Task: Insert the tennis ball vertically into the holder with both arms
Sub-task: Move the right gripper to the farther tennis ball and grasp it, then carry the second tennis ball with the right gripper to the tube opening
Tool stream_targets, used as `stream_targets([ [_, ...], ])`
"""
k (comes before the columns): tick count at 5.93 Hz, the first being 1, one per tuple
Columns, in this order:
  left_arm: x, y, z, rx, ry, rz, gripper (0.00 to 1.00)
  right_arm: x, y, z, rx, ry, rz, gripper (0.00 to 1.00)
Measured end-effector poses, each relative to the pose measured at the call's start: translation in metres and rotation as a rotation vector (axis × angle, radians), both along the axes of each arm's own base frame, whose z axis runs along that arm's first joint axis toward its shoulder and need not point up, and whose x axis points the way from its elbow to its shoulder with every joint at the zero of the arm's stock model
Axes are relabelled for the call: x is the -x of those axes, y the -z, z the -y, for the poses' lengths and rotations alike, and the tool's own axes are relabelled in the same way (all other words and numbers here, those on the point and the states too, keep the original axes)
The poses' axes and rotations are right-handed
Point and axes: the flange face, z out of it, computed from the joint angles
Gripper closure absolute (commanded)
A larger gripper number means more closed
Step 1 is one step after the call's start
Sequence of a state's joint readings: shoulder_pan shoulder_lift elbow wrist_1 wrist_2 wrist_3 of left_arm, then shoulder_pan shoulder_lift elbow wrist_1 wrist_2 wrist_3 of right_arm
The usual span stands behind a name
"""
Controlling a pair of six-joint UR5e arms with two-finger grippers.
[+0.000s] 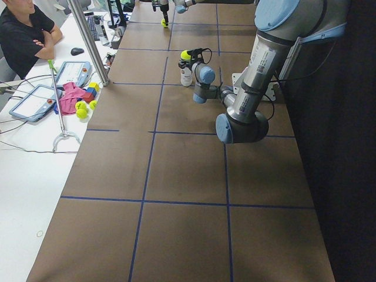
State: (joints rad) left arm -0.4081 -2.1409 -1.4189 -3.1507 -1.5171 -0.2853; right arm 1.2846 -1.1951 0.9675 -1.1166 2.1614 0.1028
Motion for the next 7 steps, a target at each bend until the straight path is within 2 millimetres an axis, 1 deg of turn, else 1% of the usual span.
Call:
stream_targets([
  [1, 0.0, 0.0, 0.0, 0.0, 0.0, 0.001, 0.12, 0.001, 0.004, 0.003, -0.009, 0.001, 0.0, 1.0],
  [2, 0.0, -0.001, 0.0, 0.001, 0.0, 0.002, 0.12, 0.005, 0.026, 0.015, -0.026, -0.019, 0.017, 1.0],
  [3, 0.0, -0.001, 0.001, 0.001, 0.001, 0.003, 0.11, 0.013, 0.075, 0.028, -0.019, -0.072, 0.088, 1.0],
  [4, 0.0, -0.002, 0.001, 0.002, 0.001, 0.005, 0.12, 0.026, 0.148, 0.026, 0.035, -0.148, 0.185, 1.0],
  [5, -0.001, -0.003, 0.001, 0.003, 0.003, 0.009, 0.12, 0.056, 0.249, -0.001, 0.124, -0.216, 0.25, 1.0],
  [6, -0.002, -0.004, 0.002, 0.005, 0.003, 0.013, 0.12, 0.099, 0.36, -0.057, 0.215, -0.251, 0.294, 0.99],
  [7, -0.003, -0.004, 0.002, 0.006, 0.003, 0.012, 0.14, 0.138, 0.452, -0.117, 0.3, -0.285, 0.346, 0.99],
])
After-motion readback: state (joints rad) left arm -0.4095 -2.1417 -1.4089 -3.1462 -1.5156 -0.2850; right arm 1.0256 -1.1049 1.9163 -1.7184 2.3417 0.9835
